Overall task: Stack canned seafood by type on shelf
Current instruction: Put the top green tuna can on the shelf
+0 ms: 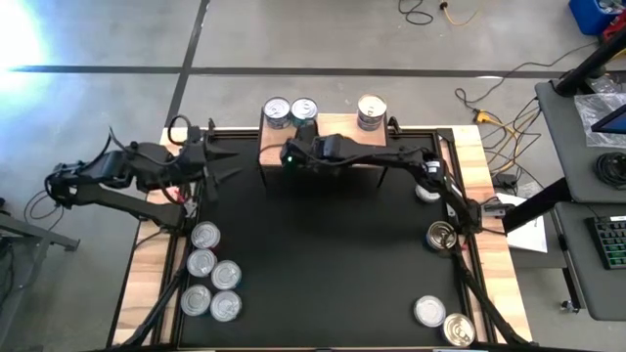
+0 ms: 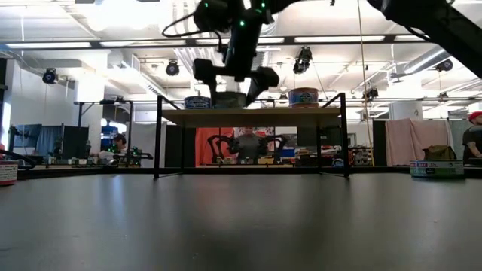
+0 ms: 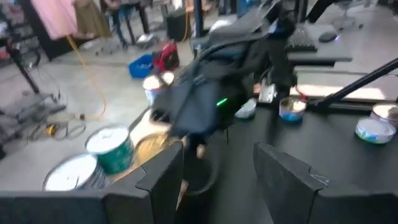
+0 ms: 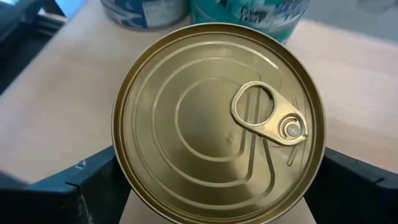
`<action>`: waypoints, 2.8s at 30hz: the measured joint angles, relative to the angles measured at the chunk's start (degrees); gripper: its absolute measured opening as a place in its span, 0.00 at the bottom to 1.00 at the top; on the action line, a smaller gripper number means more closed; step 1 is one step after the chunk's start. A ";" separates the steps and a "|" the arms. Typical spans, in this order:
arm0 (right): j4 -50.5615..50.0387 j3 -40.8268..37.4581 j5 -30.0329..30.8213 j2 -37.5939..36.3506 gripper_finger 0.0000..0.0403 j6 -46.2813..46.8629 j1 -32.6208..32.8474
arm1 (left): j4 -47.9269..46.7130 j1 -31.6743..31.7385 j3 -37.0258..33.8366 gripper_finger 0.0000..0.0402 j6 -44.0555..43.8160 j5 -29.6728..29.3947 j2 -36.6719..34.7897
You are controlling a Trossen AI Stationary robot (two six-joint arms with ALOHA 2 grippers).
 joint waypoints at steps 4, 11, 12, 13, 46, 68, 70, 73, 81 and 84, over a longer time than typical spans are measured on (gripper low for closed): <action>-0.43 -0.06 -3.11 0.00 0.94 -1.08 -1.64 | 2.99 2.94 -0.54 0.45 3.50 0.65 1.60; -0.69 -0.06 -7.42 -0.01 0.94 -7.92 -2.00 | 3.80 23.77 0.27 0.41 5.87 23.33 5.13; -0.71 -0.06 -7.60 -0.02 0.94 -8.74 -1.98 | 4.22 28.21 0.27 0.40 5.87 29.82 6.15; -0.71 -0.06 -7.58 -0.02 0.94 -9.70 -1.98 | 5.06 32.53 0.27 0.38 5.88 36.40 7.23; 12.25 -0.15 -21.47 -0.22 0.94 -31.71 -1.27 | 9.37 47.29 0.16 0.00 24.90 56.06 34.26; 11.74 -0.36 -24.42 -0.79 0.94 -37.22 -1.68 | 5.81 46.84 -1.76 0.00 32.64 51.90 34.69; 11.35 -0.48 -24.59 -0.79 0.94 -37.14 -2.01 | 6.27 46.83 -2.70 0.00 32.56 51.19 35.35; 11.32 -0.48 -25.16 -0.76 0.94 -37.32 -2.44 | 7.12 46.79 -3.77 0.00 32.91 48.47 36.11; 8.68 -0.33 -28.11 -0.76 0.94 -38.27 -2.59 | 7.73 46.74 -4.21 0.00 32.56 48.14 36.80; 6.88 -0.24 -28.48 -0.87 0.94 -39.51 -2.62 | 7.71 46.66 -4.27 0.00 32.48 47.84 36.86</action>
